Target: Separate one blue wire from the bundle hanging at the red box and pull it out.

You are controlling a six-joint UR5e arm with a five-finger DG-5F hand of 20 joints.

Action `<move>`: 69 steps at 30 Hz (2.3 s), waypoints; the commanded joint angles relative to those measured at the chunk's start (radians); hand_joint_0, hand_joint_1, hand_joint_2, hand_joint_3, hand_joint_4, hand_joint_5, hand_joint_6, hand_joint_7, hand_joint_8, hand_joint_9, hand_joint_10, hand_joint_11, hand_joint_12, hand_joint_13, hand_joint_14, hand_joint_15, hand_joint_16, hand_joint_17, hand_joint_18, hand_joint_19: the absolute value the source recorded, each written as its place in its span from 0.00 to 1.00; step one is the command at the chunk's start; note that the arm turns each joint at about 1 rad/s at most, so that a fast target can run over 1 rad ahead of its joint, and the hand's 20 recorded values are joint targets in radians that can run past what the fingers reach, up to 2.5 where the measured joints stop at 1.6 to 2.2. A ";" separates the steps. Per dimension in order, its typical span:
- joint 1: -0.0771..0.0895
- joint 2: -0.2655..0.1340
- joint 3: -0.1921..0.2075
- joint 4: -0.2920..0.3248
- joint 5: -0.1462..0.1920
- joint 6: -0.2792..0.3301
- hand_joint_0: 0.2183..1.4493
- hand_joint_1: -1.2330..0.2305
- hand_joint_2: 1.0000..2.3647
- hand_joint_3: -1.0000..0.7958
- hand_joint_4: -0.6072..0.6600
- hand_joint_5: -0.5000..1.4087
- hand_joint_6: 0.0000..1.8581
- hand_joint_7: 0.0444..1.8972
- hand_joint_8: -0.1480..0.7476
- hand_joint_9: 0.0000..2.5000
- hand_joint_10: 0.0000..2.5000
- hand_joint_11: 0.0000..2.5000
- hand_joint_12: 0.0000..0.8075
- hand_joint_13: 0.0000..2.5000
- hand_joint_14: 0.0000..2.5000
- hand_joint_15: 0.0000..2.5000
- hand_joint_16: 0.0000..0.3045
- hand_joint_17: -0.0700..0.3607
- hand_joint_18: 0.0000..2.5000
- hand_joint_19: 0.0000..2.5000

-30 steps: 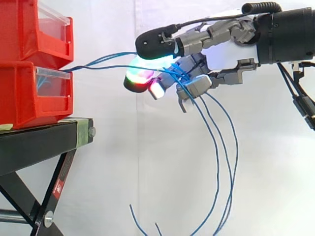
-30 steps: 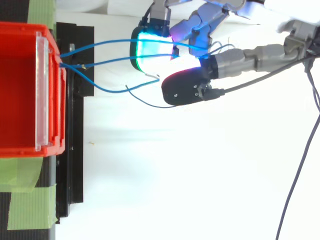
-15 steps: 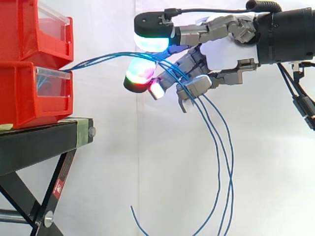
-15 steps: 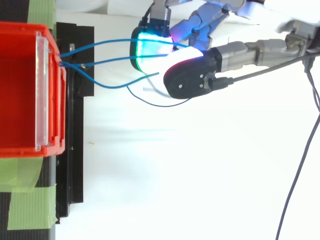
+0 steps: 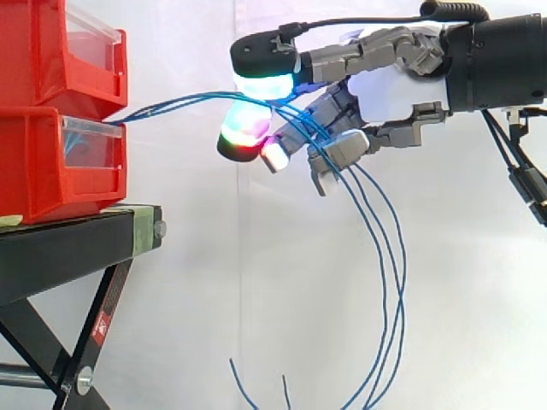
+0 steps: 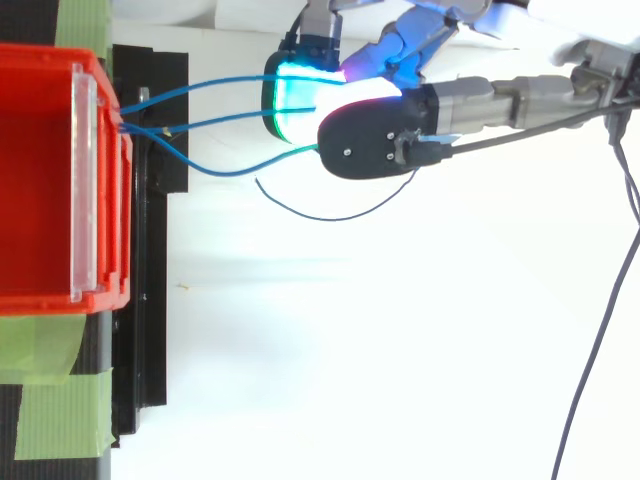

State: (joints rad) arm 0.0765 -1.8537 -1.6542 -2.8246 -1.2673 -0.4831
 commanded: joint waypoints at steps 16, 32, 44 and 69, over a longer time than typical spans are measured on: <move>-0.001 0.036 0.001 -0.003 -0.001 -0.045 0.37 0.53 0.01 0.40 0.67 0.20 0.27 0.67 0.50 0.38 0.01 0.42 0.36 0.50 0.21 0.68 0.17 0.43 0.35 0.43; -0.001 0.051 -0.001 -0.006 0.000 -0.112 0.41 0.42 0.02 0.43 0.68 0.20 0.27 0.66 0.49 0.38 0.01 0.42 0.36 0.51 0.19 0.70 0.17 0.43 0.35 0.42; -0.003 0.051 -0.001 -0.009 0.000 -0.117 0.39 0.26 0.01 0.39 0.64 0.19 0.27 0.69 0.47 0.34 0.01 0.42 0.38 0.48 0.19 0.71 0.16 0.42 0.33 0.43; -0.003 0.051 -0.001 -0.009 0.000 -0.132 0.32 0.53 0.00 0.28 0.68 0.20 0.27 0.67 0.51 0.41 0.01 0.42 0.36 0.54 0.20 0.69 0.16 0.42 0.37 0.43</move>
State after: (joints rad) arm 0.0739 -1.8022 -1.6541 -2.8332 -1.2671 -0.6127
